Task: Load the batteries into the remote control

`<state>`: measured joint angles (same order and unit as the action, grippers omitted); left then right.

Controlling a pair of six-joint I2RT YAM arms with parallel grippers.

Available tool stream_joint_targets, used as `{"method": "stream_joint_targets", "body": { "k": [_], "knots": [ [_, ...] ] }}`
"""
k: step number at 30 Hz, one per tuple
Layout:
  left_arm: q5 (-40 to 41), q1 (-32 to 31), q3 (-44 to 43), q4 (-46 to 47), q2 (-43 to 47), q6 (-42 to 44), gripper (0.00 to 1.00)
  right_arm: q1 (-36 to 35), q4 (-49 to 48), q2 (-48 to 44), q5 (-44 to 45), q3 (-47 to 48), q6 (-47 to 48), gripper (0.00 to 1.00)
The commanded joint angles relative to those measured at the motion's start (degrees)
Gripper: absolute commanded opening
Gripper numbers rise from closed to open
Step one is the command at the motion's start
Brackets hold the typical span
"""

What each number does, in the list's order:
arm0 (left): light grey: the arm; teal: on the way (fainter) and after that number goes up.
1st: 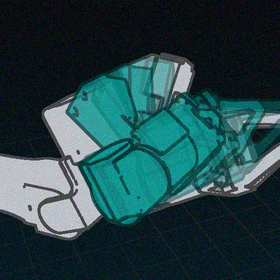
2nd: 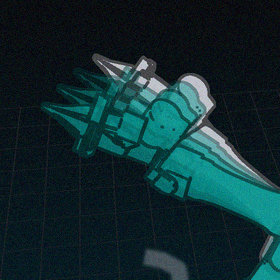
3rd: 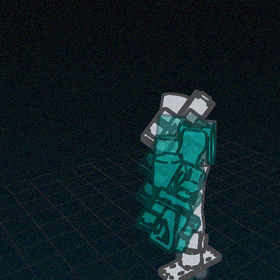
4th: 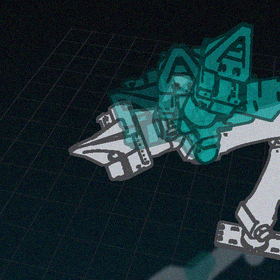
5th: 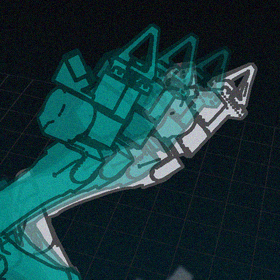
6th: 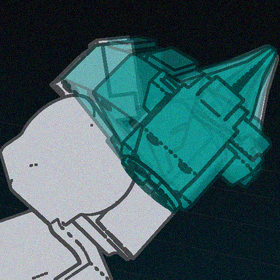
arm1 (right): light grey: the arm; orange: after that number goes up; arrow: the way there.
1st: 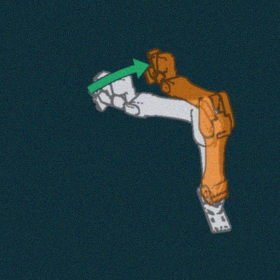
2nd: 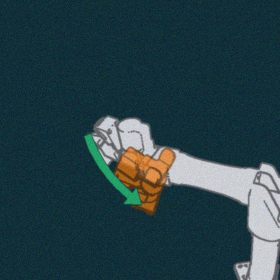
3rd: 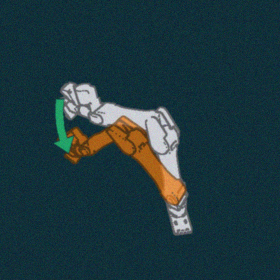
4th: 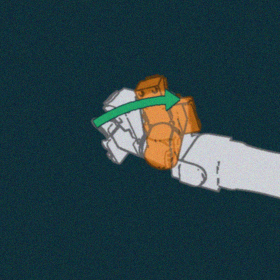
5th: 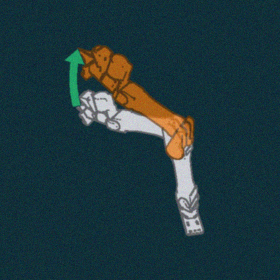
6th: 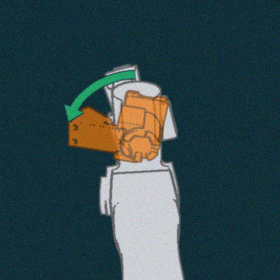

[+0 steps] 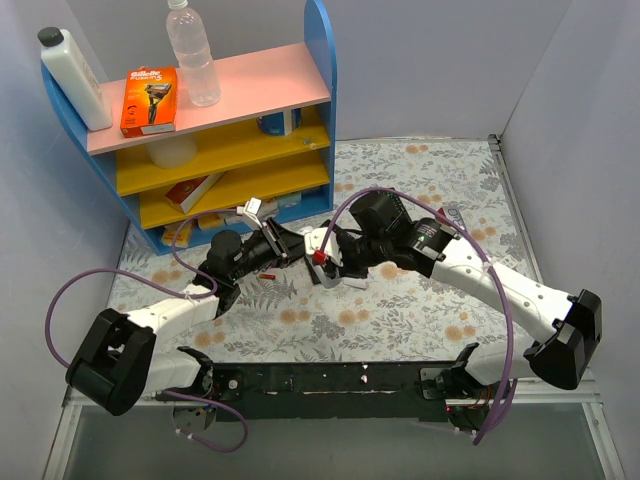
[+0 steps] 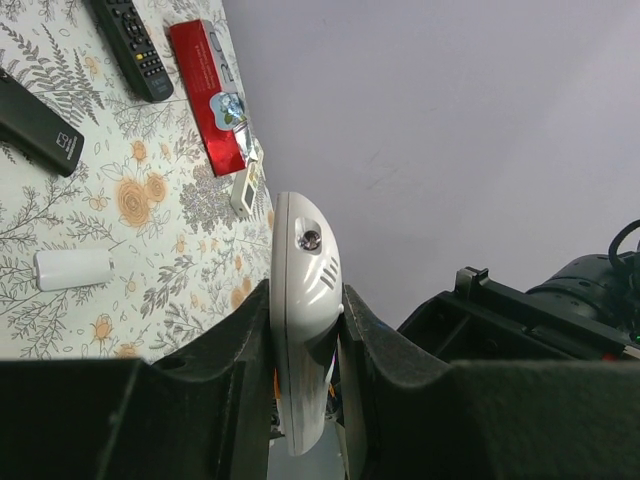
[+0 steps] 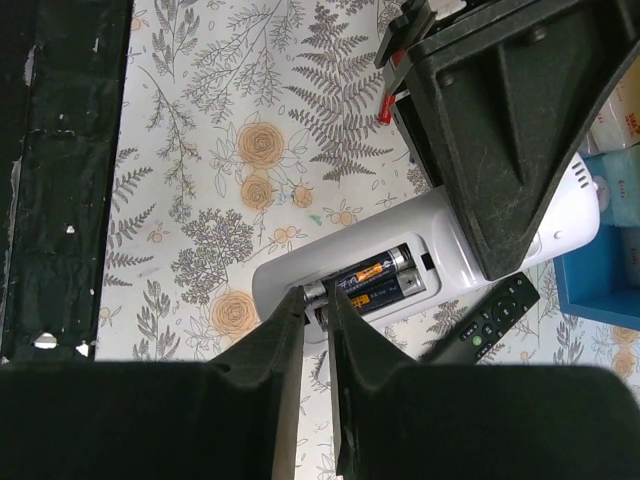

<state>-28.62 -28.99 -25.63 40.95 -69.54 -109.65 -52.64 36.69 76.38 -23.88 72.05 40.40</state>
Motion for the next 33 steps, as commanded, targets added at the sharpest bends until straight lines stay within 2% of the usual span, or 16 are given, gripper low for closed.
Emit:
{"method": "stream_joint_targets", "body": {
  "k": [1,5,9,19,25,26,28,29,32,33],
  "knots": [
    [-1.17,-0.36,-1.88,2.56,3.71,-1.18,0.00,-0.35,-5.48,0.96,2.34,-0.86,-1.90,0.18],
    [-1.00,-0.45,-1.71,2.12,4.76,-1.27,0.00,-0.36,-8.38,1.49,3.31,-2.44,-3.31,0.11],
    [-1.00,-0.45,-1.62,2.03,5.46,-1.36,0.00,-0.36,-11.02,2.02,4.36,-4.37,-4.54,0.08],
    [1.64,-0.45,-0.22,1.06,8.37,-3.12,0.00,-0.36,-13.31,2.46,1.91,-7.54,-7.88,0.11],
    [2.08,-0.45,0.23,-0.25,8.54,-0.67,0.00,-0.36,-9.09,3.34,-0.20,-5.08,-10.95,0.24],
    [2.51,-0.45,0.31,-1.04,8.72,1.60,0.00,-0.36,-9.00,2.90,-0.20,-4.99,-12.44,0.32],
    [4.44,-0.36,0.31,-4.72,9.85,3.99,0.00,-0.44,-9.53,2.02,-0.20,-4.73,-14.03,0.38],
    [5.15,-0.28,0.66,-5.78,10.21,6.09,0.00,-0.36,-9.96,0.80,-0.12,-4.64,-16.04,0.46],
    [8.48,-0.19,0.93,-10.44,11.27,10.31,0.00,-0.18,-10.58,-1.75,0.94,-4.20,-18.68,0.60],
    [9.28,-0.19,1.63,-12.19,11.70,11.20,0.00,-0.01,-10.50,-2.28,2.24,-4.11,-20.52,0.63]
  ]
}}
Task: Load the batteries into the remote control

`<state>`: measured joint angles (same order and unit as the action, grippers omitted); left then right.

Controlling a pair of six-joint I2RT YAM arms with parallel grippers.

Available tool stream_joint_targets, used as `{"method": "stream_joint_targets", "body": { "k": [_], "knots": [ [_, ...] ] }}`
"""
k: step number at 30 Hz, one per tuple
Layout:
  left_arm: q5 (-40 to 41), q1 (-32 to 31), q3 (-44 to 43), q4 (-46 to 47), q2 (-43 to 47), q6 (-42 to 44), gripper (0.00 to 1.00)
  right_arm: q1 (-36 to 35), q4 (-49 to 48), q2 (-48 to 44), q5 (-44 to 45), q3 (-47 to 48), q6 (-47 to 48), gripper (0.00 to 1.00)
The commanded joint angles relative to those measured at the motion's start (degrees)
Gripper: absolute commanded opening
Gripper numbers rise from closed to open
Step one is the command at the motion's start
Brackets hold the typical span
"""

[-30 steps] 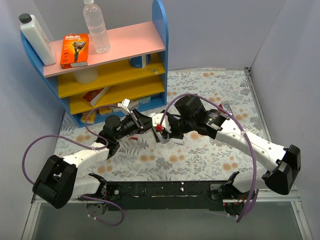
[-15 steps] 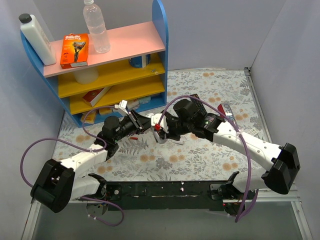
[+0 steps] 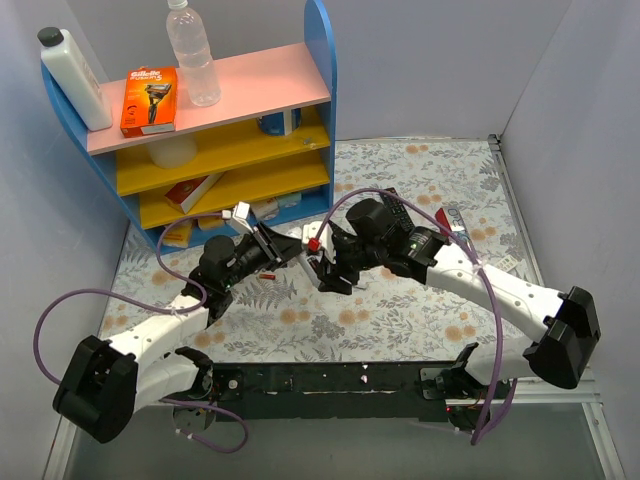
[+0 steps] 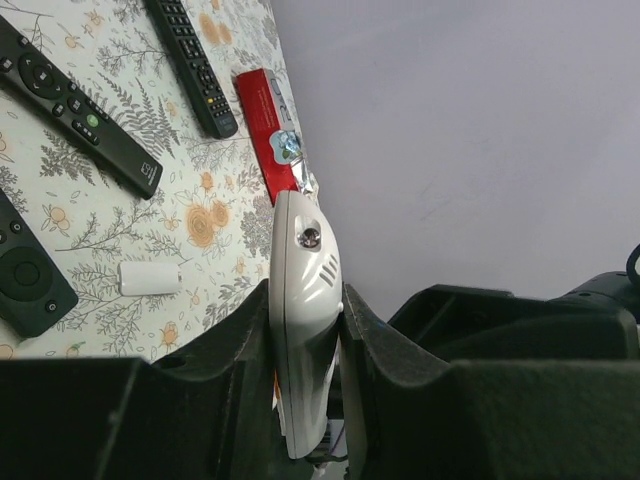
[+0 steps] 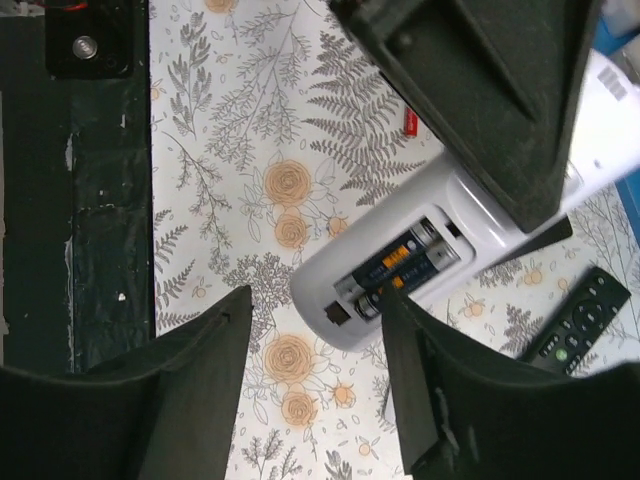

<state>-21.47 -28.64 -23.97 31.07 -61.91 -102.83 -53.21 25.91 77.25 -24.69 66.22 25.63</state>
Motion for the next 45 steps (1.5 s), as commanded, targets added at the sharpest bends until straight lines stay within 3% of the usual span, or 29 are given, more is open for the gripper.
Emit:
{"method": "stream_joint_targets", "body": {
  "k": [1,12,27,45],
  "knots": [
    [4.31,-0.45,0.32,-3.29,4.25,5.08,0.00,0.83,0.63,-4.21,3.50,1.64,-6.63,0.64],
    [10.05,1.13,5.33,-10.40,8.64,5.80,0.00,7.06,5.37,-4.93,18.08,-6.71,-8.58,0.72],
    [11.72,1.75,4.37,-19.82,14.80,7.47,0.00,8.65,5.11,13.62,26.34,-6.80,-11.04,0.73],
    [11.28,2.19,4.02,-20.08,14.19,7.37,0.00,8.56,1.86,21.27,25.21,-7.24,-9.46,0.53]
  ]
}}
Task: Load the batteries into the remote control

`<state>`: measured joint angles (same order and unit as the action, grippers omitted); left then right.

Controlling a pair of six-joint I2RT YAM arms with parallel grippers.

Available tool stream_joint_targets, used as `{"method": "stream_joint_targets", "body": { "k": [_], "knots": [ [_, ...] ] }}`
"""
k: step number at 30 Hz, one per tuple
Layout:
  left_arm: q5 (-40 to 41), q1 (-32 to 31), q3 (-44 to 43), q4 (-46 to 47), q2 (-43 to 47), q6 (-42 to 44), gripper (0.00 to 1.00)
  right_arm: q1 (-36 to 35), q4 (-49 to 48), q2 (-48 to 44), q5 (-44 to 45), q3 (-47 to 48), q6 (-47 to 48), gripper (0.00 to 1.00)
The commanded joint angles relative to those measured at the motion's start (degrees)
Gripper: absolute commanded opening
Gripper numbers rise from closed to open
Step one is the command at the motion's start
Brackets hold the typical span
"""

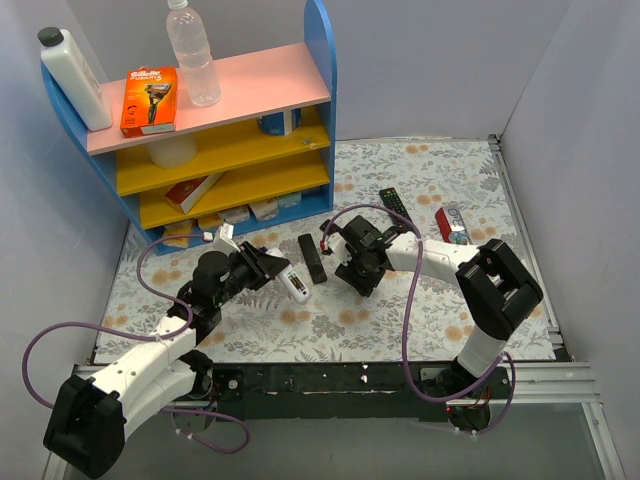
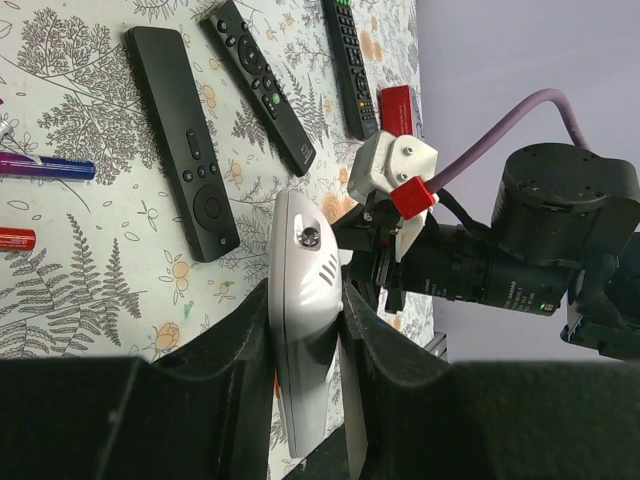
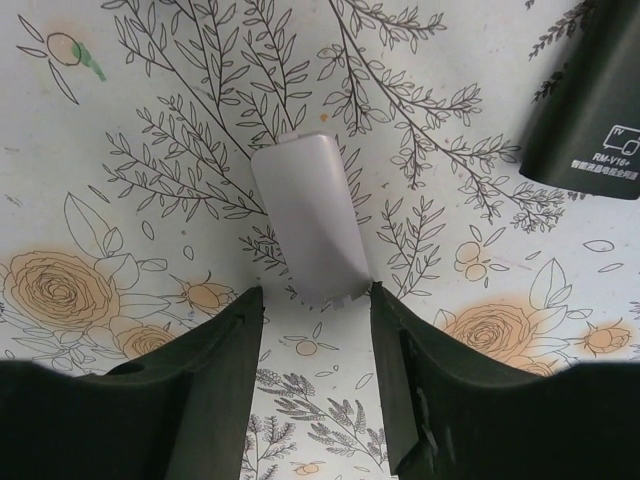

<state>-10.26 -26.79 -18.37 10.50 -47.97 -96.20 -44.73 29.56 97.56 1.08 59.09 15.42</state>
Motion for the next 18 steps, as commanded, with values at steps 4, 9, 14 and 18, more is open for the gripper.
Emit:
{"method": "stream_joint_targets", "body": {
  "k": [4,9,14,18],
  "knots": [
    [-0.11,0.24,-1.76,0.66,-0.02,0.67,0.00,0.08,-1.52,2.19,-0.64,0.67,1.19,0.46],
    [-0.46,0.42,-1.84,1.54,-0.64,0.67,0.00,0.08,-1.44,2.64,-0.64,0.94,1.72,0.36],
    [-1.25,0.33,-1.23,3.73,-1.16,0.32,0.00,0.08,-0.56,1.67,-2.75,1.64,1.46,0.20],
    [-1.95,0.33,0.00,7.42,-1.25,-0.30,0.00,0.08,1.11,-1.49,-4.94,2.25,0.23,0.17]
  ]
}}
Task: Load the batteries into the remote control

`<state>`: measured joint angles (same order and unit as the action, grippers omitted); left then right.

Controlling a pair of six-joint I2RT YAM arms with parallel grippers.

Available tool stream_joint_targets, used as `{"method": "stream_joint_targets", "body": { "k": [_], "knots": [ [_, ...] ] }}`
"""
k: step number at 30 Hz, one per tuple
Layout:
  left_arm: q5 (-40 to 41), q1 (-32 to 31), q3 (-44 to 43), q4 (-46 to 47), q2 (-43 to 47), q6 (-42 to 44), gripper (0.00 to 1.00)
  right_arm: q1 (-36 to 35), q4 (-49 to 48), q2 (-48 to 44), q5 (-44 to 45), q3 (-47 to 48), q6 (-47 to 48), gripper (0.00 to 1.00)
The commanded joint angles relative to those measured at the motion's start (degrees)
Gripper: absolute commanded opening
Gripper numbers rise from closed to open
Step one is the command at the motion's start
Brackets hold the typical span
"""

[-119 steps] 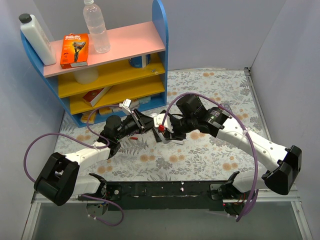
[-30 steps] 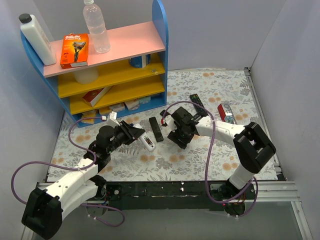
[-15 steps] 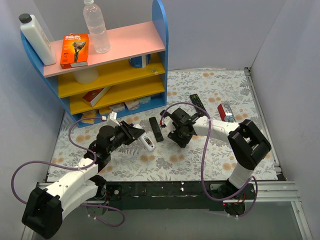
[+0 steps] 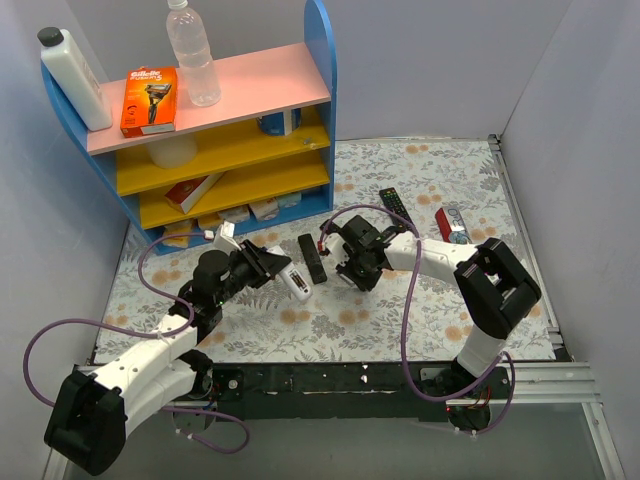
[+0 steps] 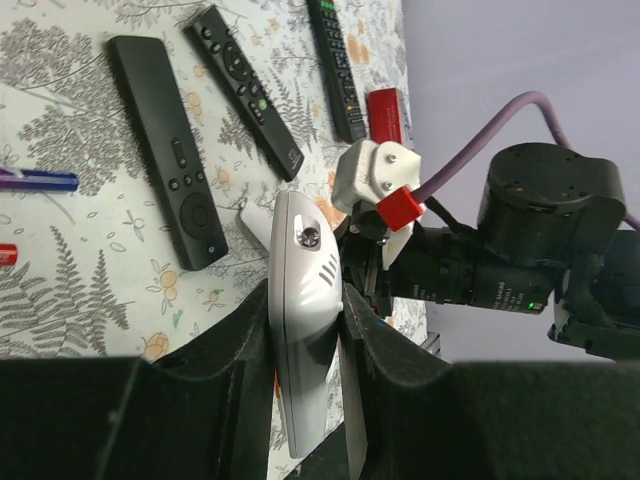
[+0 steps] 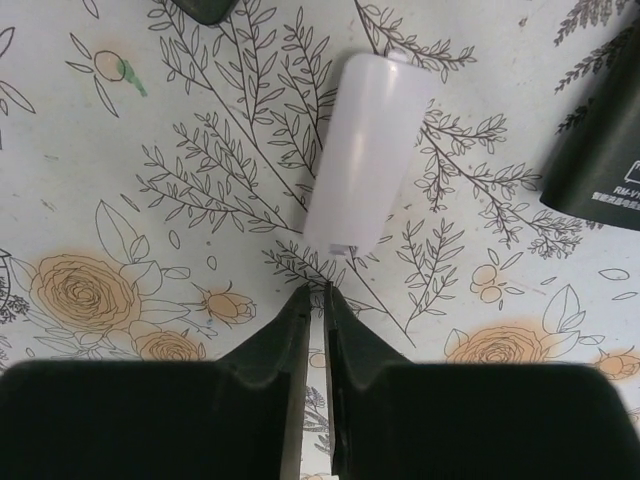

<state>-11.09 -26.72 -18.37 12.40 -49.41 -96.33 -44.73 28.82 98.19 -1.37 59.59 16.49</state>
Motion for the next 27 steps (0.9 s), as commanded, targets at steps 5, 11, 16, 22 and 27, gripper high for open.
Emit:
{"method": "stream_joint_targets", "body": {
  "k": [5,11,16,22,27],
  "knots": [
    [-0.86,0.27,0.44,8.95,-1.56,-0.43,0.00,0.08,3.70,-7.57,-4.26,2.28,-3.30,0.14],
    [0.10,0.27,0.79,9.22,-2.19,-0.70,0.00,0.08,1.42,-8.99,-1.98,1.58,-8.40,0.48],
    [0.90,0.35,0.62,7.99,-1.31,-0.70,0.00,0.08,-0.42,-5.47,-0.66,2.72,-13.14,0.59],
    [0.72,0.35,0.53,6.67,-0.34,-0.61,0.00,-0.01,-3.94,-1.61,-0.39,3.95,-15.17,0.61],
    [0.37,0.53,0.53,6.40,0.01,-0.35,0.00,0.08,-5.17,1.38,3.02,4.39,-16.05,0.63]
  ]
}}
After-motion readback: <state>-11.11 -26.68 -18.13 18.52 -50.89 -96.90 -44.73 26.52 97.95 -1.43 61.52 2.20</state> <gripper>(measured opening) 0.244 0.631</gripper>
